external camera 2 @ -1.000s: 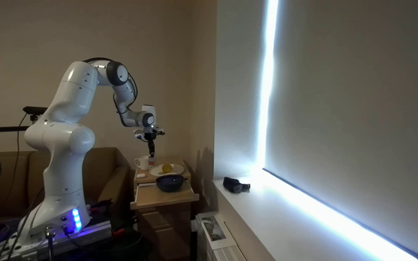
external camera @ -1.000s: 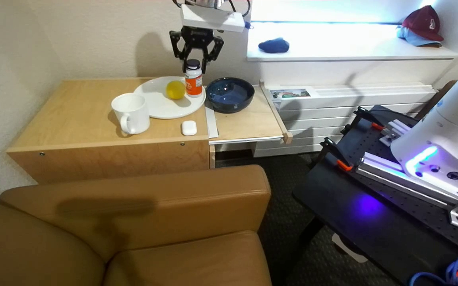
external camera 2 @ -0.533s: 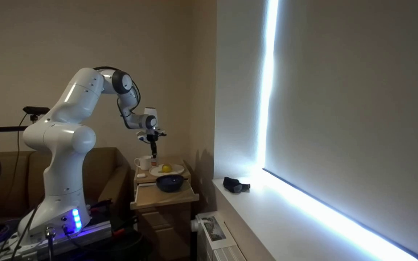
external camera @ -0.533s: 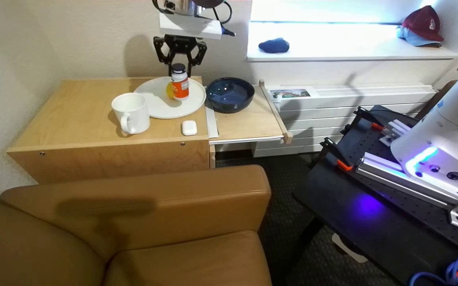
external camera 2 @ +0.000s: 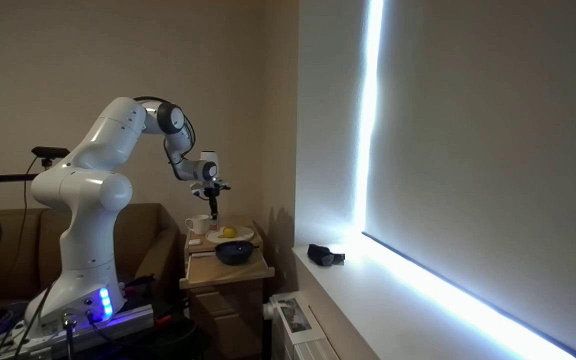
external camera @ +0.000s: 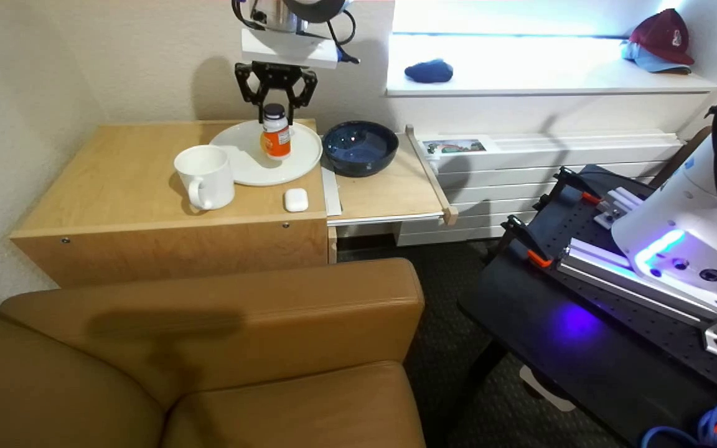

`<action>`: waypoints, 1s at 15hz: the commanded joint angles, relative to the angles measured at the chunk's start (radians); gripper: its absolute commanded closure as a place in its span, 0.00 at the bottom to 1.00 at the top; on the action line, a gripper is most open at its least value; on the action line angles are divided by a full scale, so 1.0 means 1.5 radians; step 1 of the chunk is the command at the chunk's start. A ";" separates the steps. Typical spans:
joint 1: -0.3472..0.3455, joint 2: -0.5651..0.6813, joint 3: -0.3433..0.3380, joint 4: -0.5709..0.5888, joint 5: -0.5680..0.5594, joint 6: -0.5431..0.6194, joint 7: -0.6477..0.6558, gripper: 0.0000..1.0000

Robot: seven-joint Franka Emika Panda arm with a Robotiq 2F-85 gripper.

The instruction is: Pick up the white bottle and put it on the white plate

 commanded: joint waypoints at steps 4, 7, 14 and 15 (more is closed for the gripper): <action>0.016 0.083 -0.021 0.106 0.009 -0.011 0.023 0.71; 0.019 0.119 -0.022 0.148 0.013 -0.036 0.030 0.71; 0.033 0.166 -0.028 0.216 0.008 -0.085 0.049 0.71; 0.033 0.168 -0.028 0.224 0.009 -0.094 0.053 0.21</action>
